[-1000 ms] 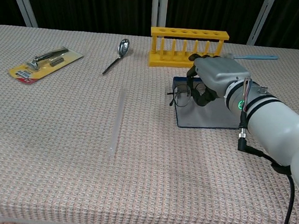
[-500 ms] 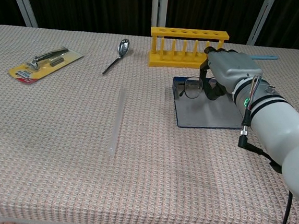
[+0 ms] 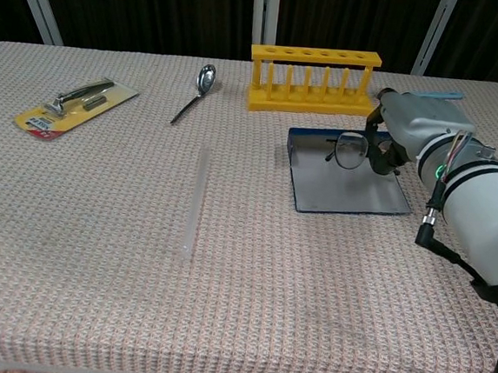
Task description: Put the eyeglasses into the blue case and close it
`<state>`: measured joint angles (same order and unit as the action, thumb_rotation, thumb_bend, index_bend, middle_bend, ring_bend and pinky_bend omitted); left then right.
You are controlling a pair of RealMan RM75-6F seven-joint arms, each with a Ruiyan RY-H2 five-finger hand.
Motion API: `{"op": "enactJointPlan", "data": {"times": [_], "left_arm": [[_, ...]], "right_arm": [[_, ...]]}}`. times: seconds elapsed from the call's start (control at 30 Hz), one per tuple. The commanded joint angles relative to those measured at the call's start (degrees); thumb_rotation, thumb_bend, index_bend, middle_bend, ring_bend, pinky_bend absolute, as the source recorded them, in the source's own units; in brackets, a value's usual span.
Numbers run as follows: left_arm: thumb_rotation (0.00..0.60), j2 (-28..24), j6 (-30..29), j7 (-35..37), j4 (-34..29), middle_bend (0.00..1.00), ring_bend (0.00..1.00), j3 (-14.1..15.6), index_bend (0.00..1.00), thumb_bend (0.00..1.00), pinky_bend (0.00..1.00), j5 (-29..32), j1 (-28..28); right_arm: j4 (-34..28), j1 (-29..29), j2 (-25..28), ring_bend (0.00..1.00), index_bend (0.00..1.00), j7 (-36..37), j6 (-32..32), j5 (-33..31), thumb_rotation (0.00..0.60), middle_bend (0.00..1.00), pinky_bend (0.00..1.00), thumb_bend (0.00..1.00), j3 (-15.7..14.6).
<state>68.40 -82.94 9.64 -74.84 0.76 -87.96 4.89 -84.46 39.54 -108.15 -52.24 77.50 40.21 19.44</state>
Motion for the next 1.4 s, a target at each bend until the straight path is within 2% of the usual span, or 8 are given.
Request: {"op": "enactJointPlan", "data": {"times": [0.03, 0.43, 0.7, 1.1, 1.17, 1.27, 1.33, 1.4], "left_arm": [[0.363, 0.2, 0.4, 0.6, 0.6, 0.06, 0.08, 0.3, 0.03, 0.09, 0.21, 0.1, -0.1], [0.36, -0.8, 0.5, 1.0, 0.7, 0.06, 0.08, 0.3, 0.03, 0.09, 0.21, 0.6, -0.4], [0.361, -0.9, 0.8, 0.7, 0.5, 0.06, 0.08, 0.2, 0.03, 0.09, 0.21, 0.8, -0.5], [0.362, -0.9, 1.1, 0.8, 0.7, 0.06, 0.08, 0.4, 0.03, 0.09, 0.21, 0.9, -0.6], [0.363, -0.9, 1.2, 0.9, 0.7, 0.06, 0.08, 0.4, 0.03, 0.09, 0.21, 0.9, -0.6], [0.365, -0.9, 1.2, 1.0, 0.8, 0.06, 0.08, 0.4, 0.03, 0.09, 0.21, 0.8, -0.6], [0.366, -0.9, 1.2, 1.0, 0.8, 0.06, 0.08, 0.4, 0.03, 0.09, 0.21, 0.8, -0.6], [0.365, -0.9, 1.3, 0.9, 0.7, 0.06, 0.08, 0.4, 0.03, 0.09, 0.21, 0.8, -0.5]], "right_arm": [[1.5, -0.1, -0.4, 0.0, 0.66, 0.1, -0.4, -1.4, 0.6, 0.0, 0.0, 0.5, 0.4], [13.0, 3.7, -6.1, 0.0, 0.64, 3.5, -5.5, -1.5, 0.6, 0.0, 0.0, 0.5, 2.3], [16.4, 5.1, -7.5, 0.0, 0.63, 6.4, -7.9, 0.9, 0.6, 0.0, 0.0, 0.5, 2.3], [20.5, 6.1, -9.4, 0.0, 0.61, 5.7, -8.0, 2.2, 0.6, 0.0, 0.0, 0.5, 2.2], [20.8, 6.1, -9.5, 0.0, 0.47, 6.0, -7.8, 2.8, 0.6, 0.0, 0.0, 0.49, 2.0], [20.9, 5.8, -9.4, 0.0, 0.16, 6.6, -7.7, 4.0, 0.6, 0.0, 0.0, 0.48, 1.4], [20.7, 5.4, -9.2, 0.0, 0.03, 7.0, -7.5, 4.9, 0.6, 0.0, 0.0, 0.48, 0.9], [20.6, 5.2, -9.0, 0.0, 0.0, 7.2, -7.5, 5.5, 0.6, 0.0, 0.0, 0.48, 0.5]]}}
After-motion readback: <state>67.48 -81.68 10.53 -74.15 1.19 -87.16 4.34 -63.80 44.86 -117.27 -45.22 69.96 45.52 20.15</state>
